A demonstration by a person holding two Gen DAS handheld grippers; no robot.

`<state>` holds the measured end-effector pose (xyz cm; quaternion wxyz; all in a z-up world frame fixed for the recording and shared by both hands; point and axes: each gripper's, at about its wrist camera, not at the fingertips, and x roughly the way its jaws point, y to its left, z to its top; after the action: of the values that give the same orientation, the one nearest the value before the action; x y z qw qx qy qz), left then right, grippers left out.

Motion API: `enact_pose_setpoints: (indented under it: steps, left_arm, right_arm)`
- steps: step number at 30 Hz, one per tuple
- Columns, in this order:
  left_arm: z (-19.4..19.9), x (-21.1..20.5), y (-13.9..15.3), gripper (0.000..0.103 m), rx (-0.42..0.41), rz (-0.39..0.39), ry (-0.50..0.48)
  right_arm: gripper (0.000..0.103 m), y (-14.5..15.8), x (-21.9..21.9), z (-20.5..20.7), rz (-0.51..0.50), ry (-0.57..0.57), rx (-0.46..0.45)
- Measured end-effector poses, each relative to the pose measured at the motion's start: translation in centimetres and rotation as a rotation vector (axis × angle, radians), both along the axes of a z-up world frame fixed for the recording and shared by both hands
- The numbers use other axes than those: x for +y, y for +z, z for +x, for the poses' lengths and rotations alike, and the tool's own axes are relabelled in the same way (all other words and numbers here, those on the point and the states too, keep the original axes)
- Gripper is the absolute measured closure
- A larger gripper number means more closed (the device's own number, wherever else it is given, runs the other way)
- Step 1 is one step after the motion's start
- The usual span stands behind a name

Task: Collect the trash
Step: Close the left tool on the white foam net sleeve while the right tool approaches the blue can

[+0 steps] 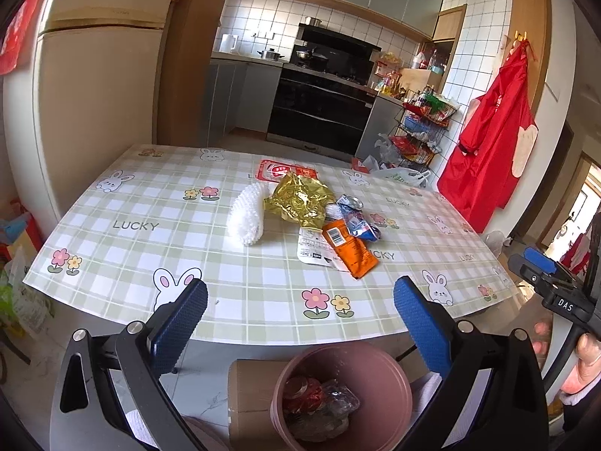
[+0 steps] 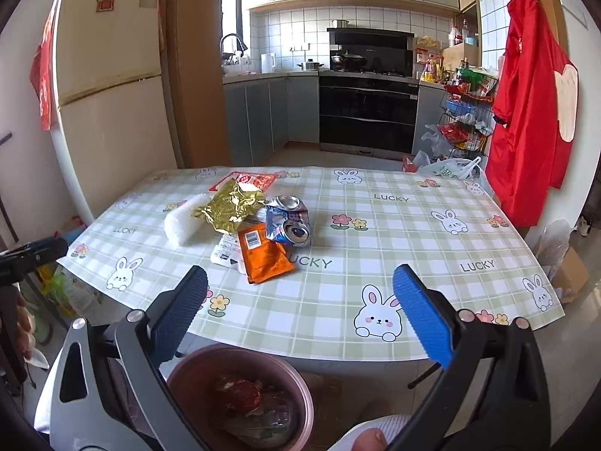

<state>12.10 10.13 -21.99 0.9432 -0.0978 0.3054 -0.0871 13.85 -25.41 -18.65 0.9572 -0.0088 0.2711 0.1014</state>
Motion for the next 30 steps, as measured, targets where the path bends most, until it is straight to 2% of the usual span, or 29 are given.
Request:
enact_pose_setpoints:
  steps: [6, 10, 16, 23, 30]
  left_arm:
    - [1.7, 0.2, -0.6, 0.006, 0.016, 0.029, 0.008]
    - [3.4, 0.2, -1.2, 0.006, 0.031, 0.049, 0.008]
    - [6.8, 0.2, -2.6, 0.006, 0.035, 0.094, -0.011]
    - [14.4, 0.2, -6.0, 0.006, 0.072, 0.178, -0.052]
    - [21.5, 1.1, -9.7, 0.006, 0.152, 0.183, -0.04]
  right_arm:
    - [0.006, -1.4, -0.2, 1.6, 0.016, 0.014, 0.052]
    - [0.006, -2.4, 0.2, 2.2, -0.021, 0.021, 0.06]
    - [0.006, -4.1, -0.6, 4.2, 0.025, 0.028, 0.092]
    - [0.006, -6.1, -1.3, 8.4, 0.054, 0.026, 0.13]
    - [0.006, -8.0, -1.6, 12.3, 0.1, 0.021, 0.186]
